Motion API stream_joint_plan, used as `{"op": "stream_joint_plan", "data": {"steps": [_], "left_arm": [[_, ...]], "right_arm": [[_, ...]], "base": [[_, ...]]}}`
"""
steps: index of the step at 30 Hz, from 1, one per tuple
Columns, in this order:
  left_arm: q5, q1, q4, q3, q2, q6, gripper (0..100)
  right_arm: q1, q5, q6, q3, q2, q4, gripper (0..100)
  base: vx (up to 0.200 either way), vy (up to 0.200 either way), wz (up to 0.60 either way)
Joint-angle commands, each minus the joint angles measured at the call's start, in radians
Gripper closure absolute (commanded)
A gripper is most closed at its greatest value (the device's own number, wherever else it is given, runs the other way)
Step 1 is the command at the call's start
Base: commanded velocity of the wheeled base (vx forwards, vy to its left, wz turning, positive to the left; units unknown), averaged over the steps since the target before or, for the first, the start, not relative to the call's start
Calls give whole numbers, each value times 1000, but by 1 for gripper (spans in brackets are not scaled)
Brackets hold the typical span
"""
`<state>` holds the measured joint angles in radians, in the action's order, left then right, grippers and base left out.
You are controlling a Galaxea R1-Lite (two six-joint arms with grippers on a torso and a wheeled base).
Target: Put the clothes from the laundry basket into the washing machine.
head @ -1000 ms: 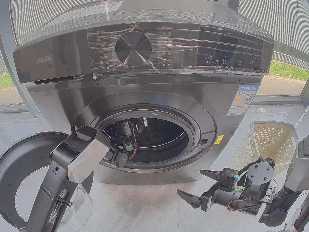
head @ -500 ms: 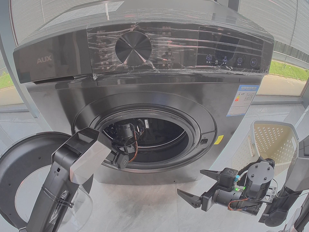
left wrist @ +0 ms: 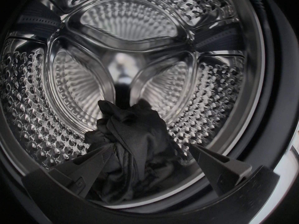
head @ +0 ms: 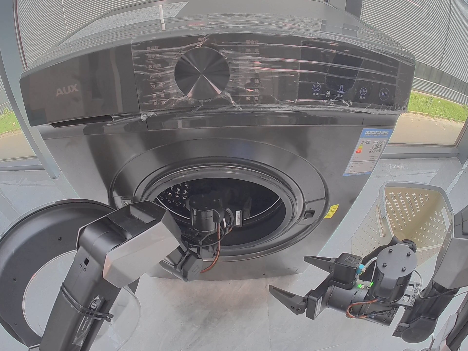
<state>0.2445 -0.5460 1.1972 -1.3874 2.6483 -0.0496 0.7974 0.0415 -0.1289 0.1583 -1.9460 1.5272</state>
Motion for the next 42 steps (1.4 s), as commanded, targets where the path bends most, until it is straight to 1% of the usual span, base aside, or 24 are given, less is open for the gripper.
{"op": "stream_joint_plan", "data": {"steps": [1,5,8,9,10,11,12,14,17,19,21,22,23,25,27,29,32,33,34,35,36,37,38,42], "left_arm": [[-11,-60,33,163,-123,10,0],[-10,-80,79,292,-183,14,0],[-13,-94,150,433,-245,14,0],[-13,-95,153,439,-248,14,0],[-16,-103,185,498,-274,11,0],[-16,-103,185,498,-274,11,0],[-31,-117,231,584,-321,5,0],[-45,-129,278,673,-372,2,0],[-57,-140,331,762,-438,-1,0],[-57,-152,354,809,-488,-19,0],[-53,-170,354,872,-579,-64,0],[-53,-170,354,872,-579,-64,0],[-47,-180,354,915,-634,-90,0],[-45,-183,354,981,-708,-125,0],[-44,-180,354,1022,-740,-139,0],[-37,-169,355,1111,-800,-162,0],[-33,-160,354,1191,-887,-191,0],[-33,-160,354,1191,-887,-191,0],[-27,-169,354,1262,-944,-191,0],[-30,-173,354,1297,-970,-190,0],[-30,-178,354,1308,-985,-187,0],[-31,-184,354,1317,-1001,-193,0],[-28,-183,352,1321,-1004,-191,0],[-17,-172,352,1331,-1002,-170,0]], "right_arm": [[0,0,-1,-5,1,1,0],[-1,0,-1,-6,2,1,0],[-3,0,-3,-10,2,-1,0],[-4,0,-1,-10,2,-1,0],[-4,0,-3,-13,4,-1,0],[-4,0,-3,-13,4,-1,0],[-6,0,-1,-20,12,-1,0],[-9,1,-3,-23,22,-1,0],[-17,1,-3,-33,42,-1,0],[-27,1,-3,-43,67,1,0],[-46,1,0,-40,108,1,0],[-46,1,0,-40,108,1,0],[-53,3,2,-40,137,-1,0],[-67,5,2,-43,174,-1,0],[-81,6,-1,-48,188,-2,0],[-112,3,-3,-89,222,-1,0],[-147,0,0,-121,262,-1,0],[-147,0,0,-121,262,-1,0],[-169,-2,3,-126,280,-1,0],[-175,-2,5,-126,285,-1,0],[-175,0,3,-128,288,-1,0],[-173,3,3,-129,297,-2,0],[-173,5,3,-129,314,-10,0],[-193,8,2,-132,337,-13,0]], "base": [[0,0,0],[0,0,0],[0,0,0],[0,0,0],[0,0,0],[0,0,0],[0,0,0],[0,0,0],[0,0,0],[0,0,0],[0,0,0],[0,0,0],[0,0,0],[0,0,0],[0,0,0],[0,0,0],[0,0,0],[0,0,0],[0,0,0],[0,0,0],[0,0,0],[0,0,0],[0,0,0],[0,0,0]]}}
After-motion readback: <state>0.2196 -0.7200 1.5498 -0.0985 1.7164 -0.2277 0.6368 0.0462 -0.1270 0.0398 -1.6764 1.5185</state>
